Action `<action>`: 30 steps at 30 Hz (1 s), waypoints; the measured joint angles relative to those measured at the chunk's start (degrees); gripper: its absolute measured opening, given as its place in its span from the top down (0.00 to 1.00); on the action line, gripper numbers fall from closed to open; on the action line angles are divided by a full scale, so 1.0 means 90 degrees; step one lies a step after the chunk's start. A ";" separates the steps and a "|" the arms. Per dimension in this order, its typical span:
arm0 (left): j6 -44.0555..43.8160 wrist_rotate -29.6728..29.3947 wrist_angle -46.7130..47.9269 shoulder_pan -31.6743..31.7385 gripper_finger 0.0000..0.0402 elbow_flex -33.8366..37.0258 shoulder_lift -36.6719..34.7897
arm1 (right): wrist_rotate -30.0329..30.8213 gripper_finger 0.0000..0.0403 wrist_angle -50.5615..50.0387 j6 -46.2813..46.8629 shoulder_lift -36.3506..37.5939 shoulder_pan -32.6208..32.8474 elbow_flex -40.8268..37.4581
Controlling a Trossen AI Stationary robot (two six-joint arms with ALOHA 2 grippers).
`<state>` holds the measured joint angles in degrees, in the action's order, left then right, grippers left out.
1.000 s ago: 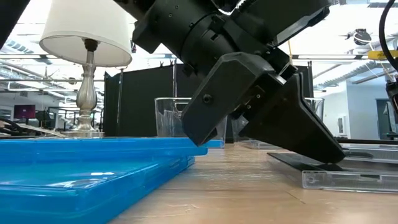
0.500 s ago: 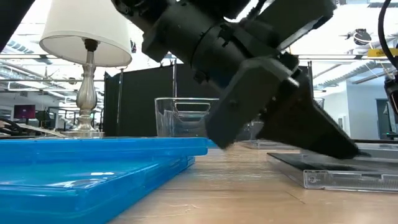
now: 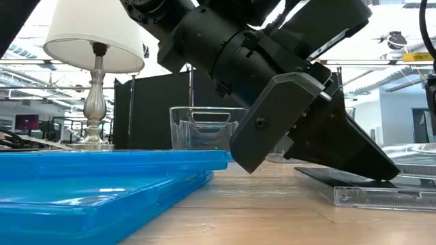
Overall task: Pick & place jewel cases by type
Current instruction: Put the right black CD case into the right transparent bin
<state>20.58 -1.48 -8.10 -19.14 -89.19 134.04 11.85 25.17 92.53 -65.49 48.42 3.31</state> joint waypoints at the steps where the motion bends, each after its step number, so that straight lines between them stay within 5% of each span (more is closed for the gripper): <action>1: 0.0000 -0.0002 0.0001 0.0000 0.88 0.0000 0.0000 | 0.0006 0.73 -0.0004 -0.0007 0.0000 0.0000 0.0000; 10: -0.0077 -0.0146 -0.0006 -0.0018 0.88 0.0000 0.0000 | 0.0114 0.93 0.0041 -0.0181 0.0005 0.0002 0.0000; 21: 0.0247 -0.0293 0.0351 -0.0356 0.88 0.0003 -0.0528 | 0.0371 0.88 0.0420 -0.0648 0.0022 -0.0002 0.0002; 30: -0.0214 -0.0507 0.1779 -0.0795 0.88 -0.0003 -0.1100 | 0.0542 0.93 0.0847 -0.1384 0.0299 -0.0026 0.0002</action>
<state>18.65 -6.03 7.91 -26.29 -89.21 124.14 16.73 32.79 80.07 -62.80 48.19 3.33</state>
